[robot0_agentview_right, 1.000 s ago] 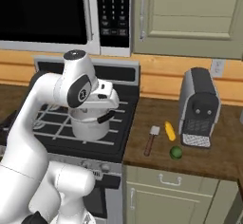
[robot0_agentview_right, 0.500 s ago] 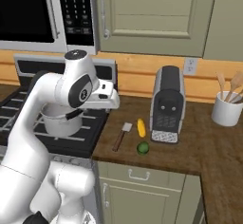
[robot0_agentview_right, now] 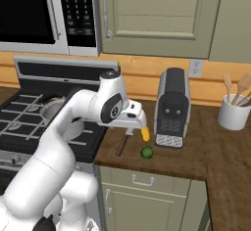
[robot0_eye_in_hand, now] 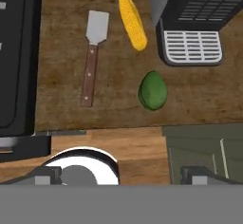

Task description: Put the avocado and corn in the pot. Retrieve the spatula and lightly stir the vegetables in the pot.

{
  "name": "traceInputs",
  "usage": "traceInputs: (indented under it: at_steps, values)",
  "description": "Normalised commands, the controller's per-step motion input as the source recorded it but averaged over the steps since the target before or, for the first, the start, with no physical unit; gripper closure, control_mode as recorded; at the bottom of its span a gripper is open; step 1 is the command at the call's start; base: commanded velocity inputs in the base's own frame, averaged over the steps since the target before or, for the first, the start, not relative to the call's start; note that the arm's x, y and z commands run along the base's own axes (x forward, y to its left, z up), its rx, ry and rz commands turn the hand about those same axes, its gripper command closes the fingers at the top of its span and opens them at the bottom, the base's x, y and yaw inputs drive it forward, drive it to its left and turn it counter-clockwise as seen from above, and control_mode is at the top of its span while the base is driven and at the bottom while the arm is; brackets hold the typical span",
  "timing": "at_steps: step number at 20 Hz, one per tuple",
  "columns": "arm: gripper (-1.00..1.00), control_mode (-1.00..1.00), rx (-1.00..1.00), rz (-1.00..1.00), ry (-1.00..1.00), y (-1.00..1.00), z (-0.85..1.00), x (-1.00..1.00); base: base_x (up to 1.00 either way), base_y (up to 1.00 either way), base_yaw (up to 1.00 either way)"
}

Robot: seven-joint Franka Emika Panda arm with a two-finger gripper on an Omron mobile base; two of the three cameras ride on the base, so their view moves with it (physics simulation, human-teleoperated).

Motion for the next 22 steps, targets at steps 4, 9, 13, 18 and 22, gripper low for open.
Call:
traceInputs:
  at_steps: [4, 9, 13, 18, 22]
  values:
    - [-1.0, -1.0, 0.05, -0.09, 0.11, -0.78, -0.96, 0.61, 0.0, 0.0, 0.0]
    - [-1.0, -1.0, 0.01, 0.0, 0.04, -0.32, -0.75, 0.74, 0.0, 0.0, 0.0]
    - [-1.0, -1.0, 0.0, 0.0, 0.04, -0.31, -0.74, 0.64, 0.0, 0.0, 0.0]
    - [-1.0, -1.0, 0.0, 0.0, 0.0, -0.39, -0.62, 0.21, 0.0, 0.0, 0.0]
    - [-1.0, -1.0, 0.0, 0.0, 0.0, -0.03, -0.38, 0.0, 0.0, 0.0, 0.0]
